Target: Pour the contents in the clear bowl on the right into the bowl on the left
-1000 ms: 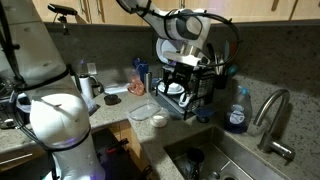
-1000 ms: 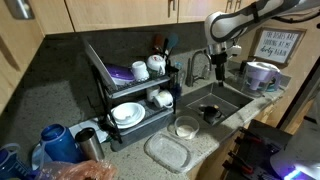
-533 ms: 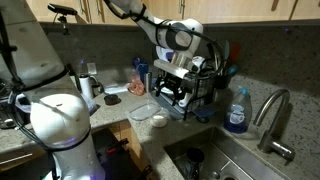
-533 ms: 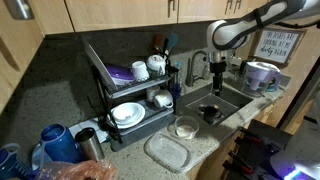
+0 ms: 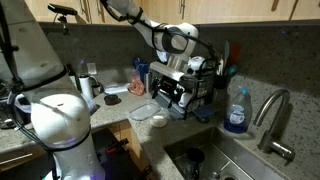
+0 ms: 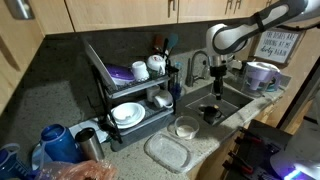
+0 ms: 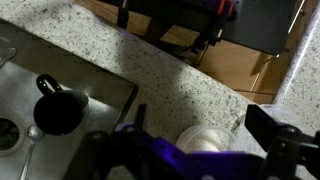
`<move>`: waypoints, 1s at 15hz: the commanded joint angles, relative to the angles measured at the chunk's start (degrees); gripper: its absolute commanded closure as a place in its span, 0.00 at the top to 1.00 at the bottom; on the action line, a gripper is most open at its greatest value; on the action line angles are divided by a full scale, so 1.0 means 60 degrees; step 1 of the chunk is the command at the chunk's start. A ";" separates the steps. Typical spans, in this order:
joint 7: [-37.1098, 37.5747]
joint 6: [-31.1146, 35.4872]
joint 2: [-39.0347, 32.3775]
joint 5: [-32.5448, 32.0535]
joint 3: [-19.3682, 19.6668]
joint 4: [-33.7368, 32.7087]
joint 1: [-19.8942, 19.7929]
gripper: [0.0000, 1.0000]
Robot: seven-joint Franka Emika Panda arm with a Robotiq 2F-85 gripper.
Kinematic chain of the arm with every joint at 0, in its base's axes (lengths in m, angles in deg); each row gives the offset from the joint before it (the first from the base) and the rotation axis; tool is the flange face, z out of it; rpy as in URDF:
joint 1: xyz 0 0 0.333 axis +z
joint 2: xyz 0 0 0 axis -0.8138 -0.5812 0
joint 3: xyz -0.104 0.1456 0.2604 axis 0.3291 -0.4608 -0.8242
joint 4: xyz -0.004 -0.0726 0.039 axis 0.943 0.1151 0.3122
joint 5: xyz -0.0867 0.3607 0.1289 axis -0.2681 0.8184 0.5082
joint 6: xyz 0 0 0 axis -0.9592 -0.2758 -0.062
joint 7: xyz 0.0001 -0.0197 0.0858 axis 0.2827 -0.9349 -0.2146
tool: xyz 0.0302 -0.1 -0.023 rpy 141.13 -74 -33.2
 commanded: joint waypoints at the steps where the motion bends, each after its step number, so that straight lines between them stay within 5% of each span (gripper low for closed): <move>1: 0.0023 0.0031 -0.0027 0.0002 -0.0038 0.0034 0.0034 1.00; 15: 0.0143 0.2050 -0.0595 0.0944 -0.0607 0.0865 0.0664 1.00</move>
